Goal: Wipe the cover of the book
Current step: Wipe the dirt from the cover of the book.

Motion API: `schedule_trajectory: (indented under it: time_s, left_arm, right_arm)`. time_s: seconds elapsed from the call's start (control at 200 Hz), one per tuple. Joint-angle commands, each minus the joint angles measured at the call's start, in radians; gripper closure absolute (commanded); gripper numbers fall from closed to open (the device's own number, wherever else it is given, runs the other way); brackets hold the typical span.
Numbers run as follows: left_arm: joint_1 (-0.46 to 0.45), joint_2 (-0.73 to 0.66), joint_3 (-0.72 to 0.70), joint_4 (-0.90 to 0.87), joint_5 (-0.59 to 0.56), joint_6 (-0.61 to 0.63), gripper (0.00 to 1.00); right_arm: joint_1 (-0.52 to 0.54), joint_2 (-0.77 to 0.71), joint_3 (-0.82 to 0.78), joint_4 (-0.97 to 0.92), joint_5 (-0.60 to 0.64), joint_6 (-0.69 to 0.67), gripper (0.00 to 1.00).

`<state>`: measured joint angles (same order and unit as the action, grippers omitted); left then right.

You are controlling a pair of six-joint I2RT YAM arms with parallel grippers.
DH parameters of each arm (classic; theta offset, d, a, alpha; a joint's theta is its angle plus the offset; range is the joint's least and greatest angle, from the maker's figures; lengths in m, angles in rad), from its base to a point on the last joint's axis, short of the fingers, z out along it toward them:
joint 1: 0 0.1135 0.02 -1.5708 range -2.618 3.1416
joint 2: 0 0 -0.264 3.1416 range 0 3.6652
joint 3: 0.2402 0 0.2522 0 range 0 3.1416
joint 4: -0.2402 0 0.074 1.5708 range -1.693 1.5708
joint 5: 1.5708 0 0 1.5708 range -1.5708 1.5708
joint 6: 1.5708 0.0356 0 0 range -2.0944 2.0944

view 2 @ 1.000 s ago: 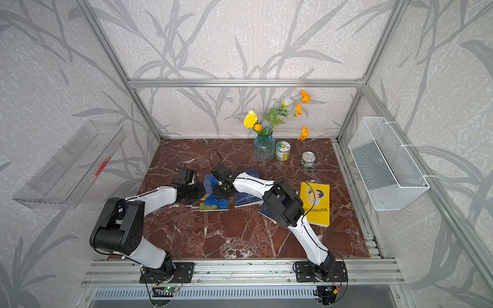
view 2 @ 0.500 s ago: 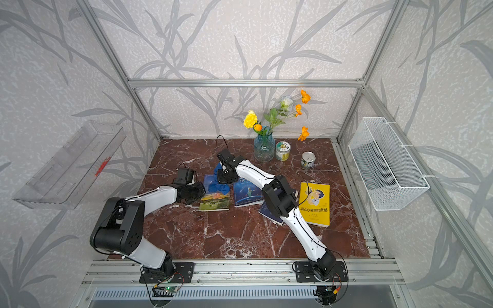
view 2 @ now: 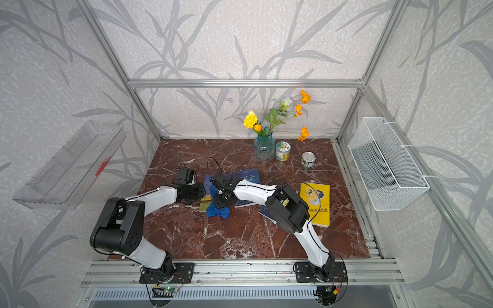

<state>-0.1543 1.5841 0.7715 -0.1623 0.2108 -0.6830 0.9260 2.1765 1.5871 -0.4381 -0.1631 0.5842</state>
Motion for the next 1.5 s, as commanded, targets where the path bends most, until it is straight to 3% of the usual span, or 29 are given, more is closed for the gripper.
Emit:
schedule_trajectory:
  time_s: [0.0, 0.145, 0.365, 0.515, 0.71, 0.875, 1.005, 1.075, 1.17, 1.4, 1.494]
  left_arm:
    - [-0.002, 0.027, -0.001, -0.055, -0.018, 0.000, 0.92]
    - [-0.003, 0.031, 0.000, -0.058, -0.027, 0.002, 0.93]
    - [-0.002, 0.027, 0.001, -0.061, -0.036, 0.005, 0.93]
    - [-0.002, 0.035, 0.004, -0.059, -0.030, 0.003, 0.94]
    - [-0.002, 0.042, 0.006, -0.059, -0.024, 0.002, 0.95]
    - [-0.003, 0.047, 0.008, -0.057, -0.025, 0.002, 0.95]
    - [-0.003, 0.047, 0.008, -0.062, -0.030, 0.003, 0.95]
    - [-0.002, 0.044, 0.008, -0.062, -0.031, 0.003, 0.95]
    - [-0.002, 0.042, 0.008, -0.063, -0.031, 0.003, 0.95]
    - [-0.002, 0.037, 0.006, -0.065, -0.031, 0.001, 0.95]
    - [-0.002, 0.040, 0.006, -0.061, -0.026, 0.000, 0.95]
  right_arm:
    - [-0.051, 0.070, -0.071, -0.110, 0.004, 0.028, 1.00]
    - [-0.131, 0.156, 0.093, -0.176, -0.016, 0.004, 1.00]
    - [-0.176, 0.385, 0.502, -0.390, -0.046, -0.014, 1.00]
    - [-0.165, 0.396, 0.528, -0.388, -0.084, 0.005, 0.99]
    - [-0.163, 0.376, 0.551, -0.350, -0.045, 0.004, 0.98]
    - [-0.163, 0.501, 0.764, -0.351, -0.044, 0.023, 0.96]
    - [-0.160, 0.674, 1.031, -0.467, -0.077, 0.047, 0.95]
    - [-0.151, 0.716, 1.084, -0.519, -0.088, 0.047, 0.96]
    - [-0.120, 0.659, 0.974, -0.540, -0.055, 0.006, 0.96]
    - [-0.056, 0.223, 0.165, -0.129, -0.015, 0.034, 0.99]
    - [-0.051, 0.123, -0.007, -0.014, -0.041, 0.081, 0.99]
